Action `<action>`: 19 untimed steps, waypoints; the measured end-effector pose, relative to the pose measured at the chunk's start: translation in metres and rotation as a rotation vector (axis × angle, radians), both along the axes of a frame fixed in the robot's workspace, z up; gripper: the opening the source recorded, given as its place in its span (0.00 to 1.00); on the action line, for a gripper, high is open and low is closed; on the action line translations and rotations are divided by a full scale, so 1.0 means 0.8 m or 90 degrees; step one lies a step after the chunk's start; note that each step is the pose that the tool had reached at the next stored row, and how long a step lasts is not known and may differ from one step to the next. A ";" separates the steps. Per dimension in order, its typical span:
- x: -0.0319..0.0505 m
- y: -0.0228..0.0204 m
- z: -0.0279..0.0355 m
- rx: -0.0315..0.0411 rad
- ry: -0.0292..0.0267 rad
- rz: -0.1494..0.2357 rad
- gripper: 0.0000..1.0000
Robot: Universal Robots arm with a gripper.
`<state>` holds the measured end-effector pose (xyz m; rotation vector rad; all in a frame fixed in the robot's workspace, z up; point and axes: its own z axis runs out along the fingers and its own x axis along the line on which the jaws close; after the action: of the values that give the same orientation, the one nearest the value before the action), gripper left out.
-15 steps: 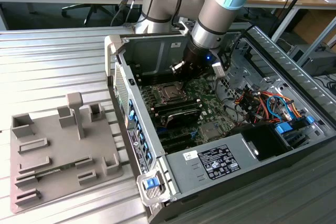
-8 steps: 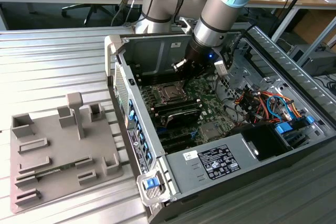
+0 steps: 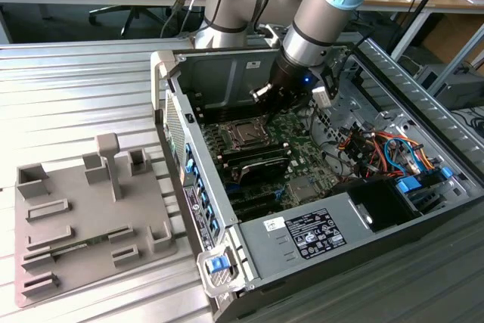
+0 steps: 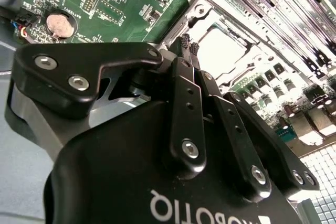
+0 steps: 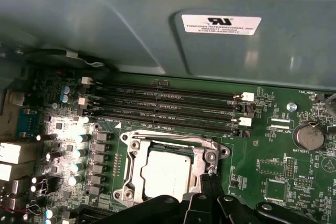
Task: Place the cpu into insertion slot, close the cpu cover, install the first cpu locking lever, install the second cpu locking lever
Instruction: 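Install the first cpu locking lever, then install the second cpu locking lever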
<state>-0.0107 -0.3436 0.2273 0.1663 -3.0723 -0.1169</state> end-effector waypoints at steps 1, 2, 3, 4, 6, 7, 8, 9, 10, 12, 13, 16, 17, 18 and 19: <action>0.000 0.0000 0.0016 0.0001 -0.0001 0.000 0.11; 0.000 0.0000 0.0029 0.0001 -0.0001 0.000 0.11; 0.000 0.0000 0.0041 0.0001 -0.0001 0.000 0.11; 0.000 0.0000 0.0044 0.0004 -0.0002 0.000 0.11; 0.000 0.0000 0.0044 0.0004 -0.0002 0.000 0.11; 0.000 0.0000 0.0045 0.0003 -0.0001 0.000 0.11; 0.000 0.0000 0.0045 0.0003 -0.0001 0.000 0.11; 0.000 0.0000 0.0045 0.0003 -0.0001 0.000 0.11; 0.000 0.0000 0.0045 0.0003 -0.0001 0.000 0.11; 0.000 0.0000 0.0045 0.0004 -0.0001 0.000 0.11; 0.000 -0.0004 0.0046 0.0002 0.0000 0.000 0.11; 0.000 -0.0039 0.0045 0.0003 -0.0001 0.000 0.11; 0.000 -0.0052 0.0045 0.0004 -0.0001 0.000 0.11; 0.000 -0.0071 0.0045 0.0003 -0.0001 0.000 0.11; 0.000 -0.0080 0.0045 0.0003 -0.0001 0.000 0.11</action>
<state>-0.0106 -0.3500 0.2309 0.1665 -3.0724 -0.1177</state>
